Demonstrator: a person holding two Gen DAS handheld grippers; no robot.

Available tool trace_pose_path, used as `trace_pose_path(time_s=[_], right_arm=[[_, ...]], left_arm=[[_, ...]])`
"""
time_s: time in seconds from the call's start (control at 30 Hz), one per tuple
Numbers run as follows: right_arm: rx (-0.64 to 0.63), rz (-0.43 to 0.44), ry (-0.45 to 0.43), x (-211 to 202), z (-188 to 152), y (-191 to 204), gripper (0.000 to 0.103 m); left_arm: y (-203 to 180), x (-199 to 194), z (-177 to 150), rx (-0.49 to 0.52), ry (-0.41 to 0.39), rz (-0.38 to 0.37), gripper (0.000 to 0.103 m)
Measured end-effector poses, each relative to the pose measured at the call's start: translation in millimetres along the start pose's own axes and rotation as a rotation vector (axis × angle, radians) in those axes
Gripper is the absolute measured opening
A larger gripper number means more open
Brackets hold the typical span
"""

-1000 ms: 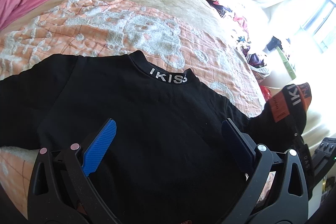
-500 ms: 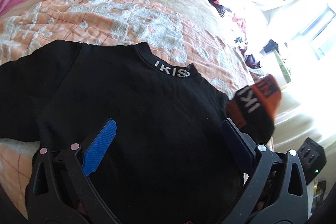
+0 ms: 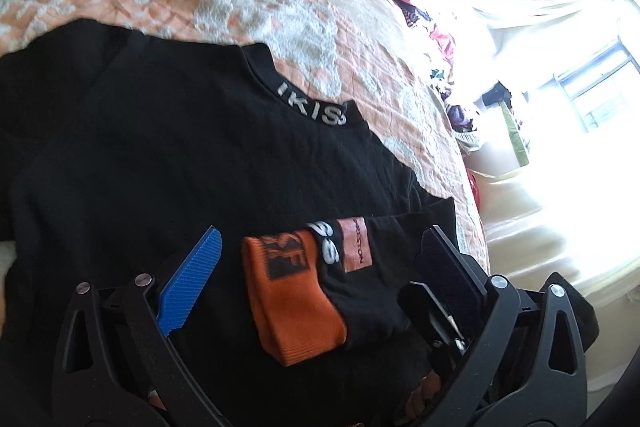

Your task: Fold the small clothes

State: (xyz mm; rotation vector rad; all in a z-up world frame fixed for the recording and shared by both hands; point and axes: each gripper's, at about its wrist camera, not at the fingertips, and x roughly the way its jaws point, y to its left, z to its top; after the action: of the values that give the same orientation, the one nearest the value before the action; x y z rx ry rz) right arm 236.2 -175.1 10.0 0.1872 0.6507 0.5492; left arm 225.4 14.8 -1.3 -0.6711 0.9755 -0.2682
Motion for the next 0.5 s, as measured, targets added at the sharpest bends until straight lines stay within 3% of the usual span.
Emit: trace_pose_path(time_s=[0.23, 0.37, 0.43, 0.5], right_arm=[[0.122, -0.052, -0.053, -24.8, 8.3, -35.5, 0.076], [0.187, -0.096, -0.073, -37.0, 10.9, -56.3, 0.076], [0.223, -0.13, -0.074, -41.8, 10.4, -66.5, 0.076], [0.258, -0.146, -0.077, -45.4, 9.5, -76.7, 0.076]], left_arm=[[0.8, 25.6, -16.6, 0.002, 0.071, 0.008, 0.09], [-4.5, 38.0, -25.1, 0.041, 0.07, 0.076, 0.068], [-5.1, 39.4, -25.0, 0.041, 0.052, 0.092, 0.048], [-3.7, 39.7, -22.6, 0.042, 0.039, 0.09, 0.021]])
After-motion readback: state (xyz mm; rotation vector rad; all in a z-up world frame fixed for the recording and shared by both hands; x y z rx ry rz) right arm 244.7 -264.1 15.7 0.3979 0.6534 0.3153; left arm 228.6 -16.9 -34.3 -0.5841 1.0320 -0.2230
